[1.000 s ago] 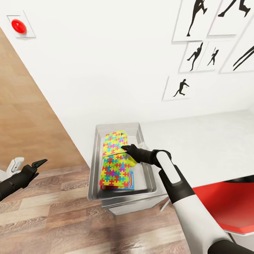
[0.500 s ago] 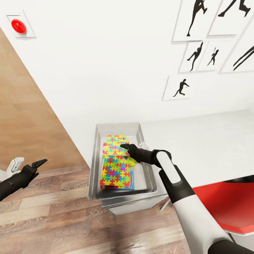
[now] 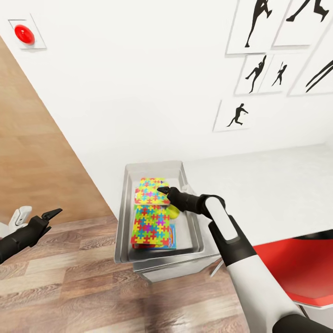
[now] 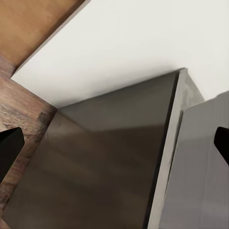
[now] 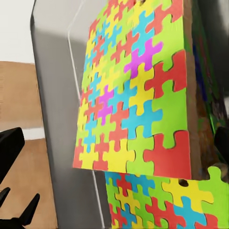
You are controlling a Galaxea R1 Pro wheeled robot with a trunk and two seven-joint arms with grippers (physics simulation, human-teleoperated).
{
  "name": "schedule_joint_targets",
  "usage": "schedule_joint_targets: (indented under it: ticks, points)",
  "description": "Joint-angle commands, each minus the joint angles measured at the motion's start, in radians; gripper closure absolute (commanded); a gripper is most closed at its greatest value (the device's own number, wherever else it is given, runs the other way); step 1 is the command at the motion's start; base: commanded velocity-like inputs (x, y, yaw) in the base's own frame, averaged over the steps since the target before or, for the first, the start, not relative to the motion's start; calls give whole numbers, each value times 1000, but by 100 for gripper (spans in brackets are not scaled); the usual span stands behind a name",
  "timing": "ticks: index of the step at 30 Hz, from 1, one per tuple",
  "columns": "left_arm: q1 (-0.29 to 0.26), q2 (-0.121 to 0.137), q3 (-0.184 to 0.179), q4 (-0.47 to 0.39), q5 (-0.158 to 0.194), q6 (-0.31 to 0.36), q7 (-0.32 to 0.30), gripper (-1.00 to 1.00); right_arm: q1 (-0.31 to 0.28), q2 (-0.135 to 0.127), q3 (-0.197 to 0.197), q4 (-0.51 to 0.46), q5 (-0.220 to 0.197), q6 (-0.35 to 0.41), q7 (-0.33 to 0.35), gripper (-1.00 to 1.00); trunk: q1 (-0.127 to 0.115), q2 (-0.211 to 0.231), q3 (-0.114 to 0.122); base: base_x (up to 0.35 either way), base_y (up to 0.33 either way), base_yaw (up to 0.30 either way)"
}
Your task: Put all the toys in the child's room - the three board games (two on the bed and one on the table), the two jigsaw puzzles on the table, and the tennis ball on the table - inside the toy box on the table in the child's room.
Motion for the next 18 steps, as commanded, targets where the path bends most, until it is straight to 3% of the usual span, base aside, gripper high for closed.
schedule_joint_targets:
  ticks: [1, 18]
  points:
    - [-1, 0, 1, -1, 10, 5, 9, -100, 0, 0, 0, -9, -10, 1, -12, -100, 1, -2, -2, 0, 0, 0]
    - [-1, 0, 1, -1, 11, 5, 10, -100, 3, 3, 19, -108, 10, 3, -54, -100, 1, -2, -2, 0, 0, 0]
